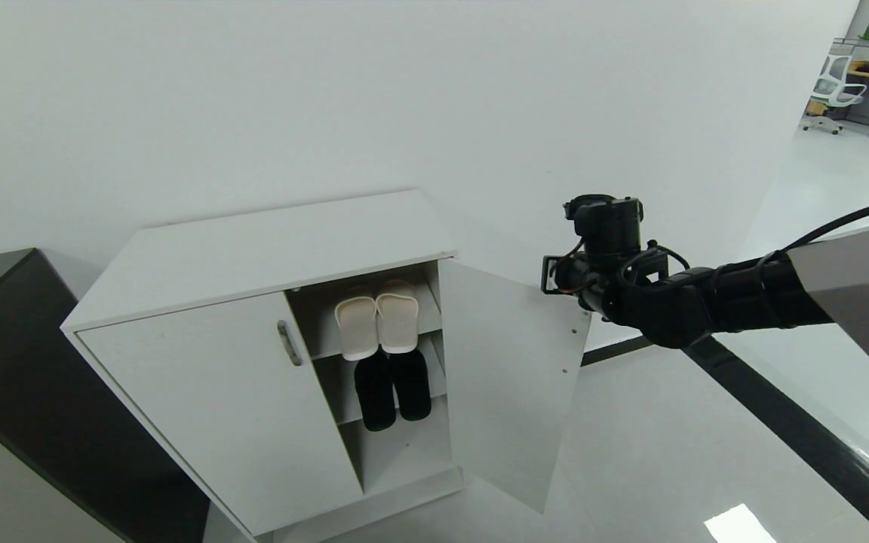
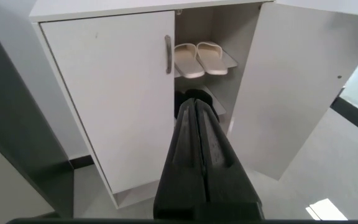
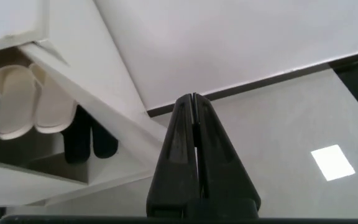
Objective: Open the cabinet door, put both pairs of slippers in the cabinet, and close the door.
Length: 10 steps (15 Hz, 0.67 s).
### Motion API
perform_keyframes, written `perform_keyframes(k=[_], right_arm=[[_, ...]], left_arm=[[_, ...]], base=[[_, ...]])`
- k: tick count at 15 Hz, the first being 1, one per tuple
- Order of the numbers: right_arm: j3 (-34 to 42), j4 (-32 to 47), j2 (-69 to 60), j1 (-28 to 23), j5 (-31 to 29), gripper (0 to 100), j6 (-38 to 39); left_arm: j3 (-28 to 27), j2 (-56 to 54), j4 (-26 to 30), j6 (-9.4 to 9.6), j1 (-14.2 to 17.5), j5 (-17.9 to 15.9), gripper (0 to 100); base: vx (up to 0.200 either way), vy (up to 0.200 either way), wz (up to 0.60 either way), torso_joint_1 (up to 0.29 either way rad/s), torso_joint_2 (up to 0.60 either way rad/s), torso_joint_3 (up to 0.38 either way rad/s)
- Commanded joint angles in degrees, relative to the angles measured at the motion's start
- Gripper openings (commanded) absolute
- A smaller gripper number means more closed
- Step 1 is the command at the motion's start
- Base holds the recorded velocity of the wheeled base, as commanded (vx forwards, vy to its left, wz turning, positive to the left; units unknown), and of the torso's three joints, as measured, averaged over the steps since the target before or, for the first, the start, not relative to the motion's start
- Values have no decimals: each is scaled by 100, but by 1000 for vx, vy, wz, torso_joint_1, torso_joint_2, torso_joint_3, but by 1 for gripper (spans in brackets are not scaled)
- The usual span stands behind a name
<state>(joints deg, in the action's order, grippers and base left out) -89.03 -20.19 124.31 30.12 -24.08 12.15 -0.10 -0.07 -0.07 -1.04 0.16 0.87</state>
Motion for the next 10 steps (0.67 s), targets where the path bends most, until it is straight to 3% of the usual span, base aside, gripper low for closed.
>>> perform_keyframes(k=[1,10], right_arm=[[-159,-3,305,-42,-1,0,-3],[-106,208,305,46,-1,0,-3]], left_arm=[[1,7,-1,-2,2,1,0],[1,7,-1,7,2,1,0]], base=[[0,0,0,0,0,0],[0,0,0,0,0,0]])
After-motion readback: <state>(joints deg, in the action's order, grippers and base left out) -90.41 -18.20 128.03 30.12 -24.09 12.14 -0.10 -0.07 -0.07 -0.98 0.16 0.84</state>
